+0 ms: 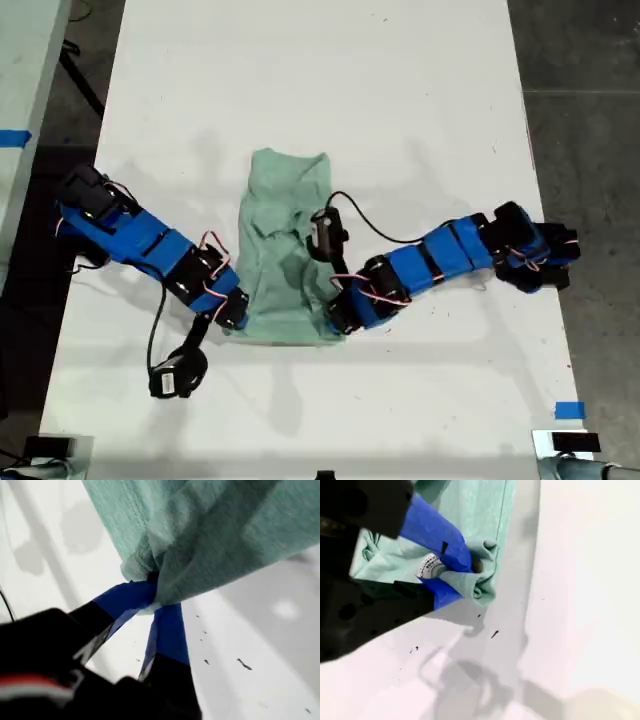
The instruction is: Fold t-shirt
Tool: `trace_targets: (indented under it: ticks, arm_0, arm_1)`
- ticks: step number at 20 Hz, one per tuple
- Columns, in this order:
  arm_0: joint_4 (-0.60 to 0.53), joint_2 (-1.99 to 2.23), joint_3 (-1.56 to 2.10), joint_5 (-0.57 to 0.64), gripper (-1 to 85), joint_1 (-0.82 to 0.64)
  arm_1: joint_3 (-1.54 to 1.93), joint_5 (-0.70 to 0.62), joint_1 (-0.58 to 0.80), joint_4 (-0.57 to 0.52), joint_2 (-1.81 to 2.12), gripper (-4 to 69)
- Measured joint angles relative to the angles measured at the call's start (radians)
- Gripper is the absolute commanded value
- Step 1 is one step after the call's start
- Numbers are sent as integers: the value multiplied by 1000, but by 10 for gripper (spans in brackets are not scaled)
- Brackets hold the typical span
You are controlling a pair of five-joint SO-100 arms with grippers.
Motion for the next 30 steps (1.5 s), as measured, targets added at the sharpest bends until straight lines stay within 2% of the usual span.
trace_targets:
  ticks: [3,7,13,18,23,27,28,29,30]
  arm_0:
    - [40,0,-81,-11,0,31]
    - [120,21,-92,48,0,-6]
    - [258,152,-94,268,0,-322]
    - [265,155,-89,430,0,-603]
    - [265,147,-60,471,0,-744]
    - [213,94,-43,518,12,-818]
    - [206,87,-43,525,62,-833]
    - [201,87,-43,537,156,-851]
    - [201,89,-43,551,205,-879]
  arm_1:
    - [-6,6,-20,-34,0,-10]
    - [-6,-100,63,-26,0,-10]
    - [-6,-314,328,43,64,-10]
    - [-6,-426,480,71,86,-11]
    - [-6,-482,575,71,86,-11]
    - [-2,-499,641,67,86,-13]
    - [0,-500,657,55,86,55]
    - [2,-503,672,48,86,183]
    - [2,-503,689,48,86,244]
